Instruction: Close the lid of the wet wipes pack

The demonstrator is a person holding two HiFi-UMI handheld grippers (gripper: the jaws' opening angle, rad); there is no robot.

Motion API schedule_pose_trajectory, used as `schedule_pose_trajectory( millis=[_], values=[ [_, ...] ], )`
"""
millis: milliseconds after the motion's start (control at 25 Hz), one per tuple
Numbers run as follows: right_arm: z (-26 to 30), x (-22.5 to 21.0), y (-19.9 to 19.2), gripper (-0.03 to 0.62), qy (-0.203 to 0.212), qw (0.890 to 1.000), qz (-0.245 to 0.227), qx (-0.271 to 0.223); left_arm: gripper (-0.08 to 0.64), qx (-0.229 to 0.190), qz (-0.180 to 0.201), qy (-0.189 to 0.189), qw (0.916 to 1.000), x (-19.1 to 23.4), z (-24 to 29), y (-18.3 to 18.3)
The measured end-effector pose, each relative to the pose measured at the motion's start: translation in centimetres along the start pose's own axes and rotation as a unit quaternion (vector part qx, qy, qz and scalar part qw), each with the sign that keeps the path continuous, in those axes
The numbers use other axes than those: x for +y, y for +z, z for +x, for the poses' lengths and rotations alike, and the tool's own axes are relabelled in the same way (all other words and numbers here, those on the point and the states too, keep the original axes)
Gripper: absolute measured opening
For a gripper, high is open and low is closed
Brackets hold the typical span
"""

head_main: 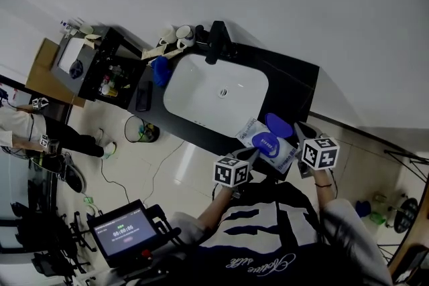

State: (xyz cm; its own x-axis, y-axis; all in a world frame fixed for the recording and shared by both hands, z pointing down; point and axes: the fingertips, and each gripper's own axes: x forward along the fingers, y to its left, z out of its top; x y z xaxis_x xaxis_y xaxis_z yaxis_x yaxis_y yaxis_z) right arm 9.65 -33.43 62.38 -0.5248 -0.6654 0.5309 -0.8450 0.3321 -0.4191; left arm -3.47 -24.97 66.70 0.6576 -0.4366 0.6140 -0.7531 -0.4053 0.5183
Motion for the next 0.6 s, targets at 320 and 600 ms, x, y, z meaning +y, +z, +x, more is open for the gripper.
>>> schedule_pose_trajectory(
  millis=[320,600],
  values=[
    [-0.5,3.8,-2.1,-0.002,0.046,0.998,-0.021,0.024,0.0,-0.003,0.001,-0.003,1.0,0.1,-0.1,0.0],
    [0.2,7.6,-4.9,-0.002,0.089,0.992,-0.067,0.065,0.0,-0.017,-0.007,-0.001,0.9998,0.5,-0.5,0.3]
  ],
)
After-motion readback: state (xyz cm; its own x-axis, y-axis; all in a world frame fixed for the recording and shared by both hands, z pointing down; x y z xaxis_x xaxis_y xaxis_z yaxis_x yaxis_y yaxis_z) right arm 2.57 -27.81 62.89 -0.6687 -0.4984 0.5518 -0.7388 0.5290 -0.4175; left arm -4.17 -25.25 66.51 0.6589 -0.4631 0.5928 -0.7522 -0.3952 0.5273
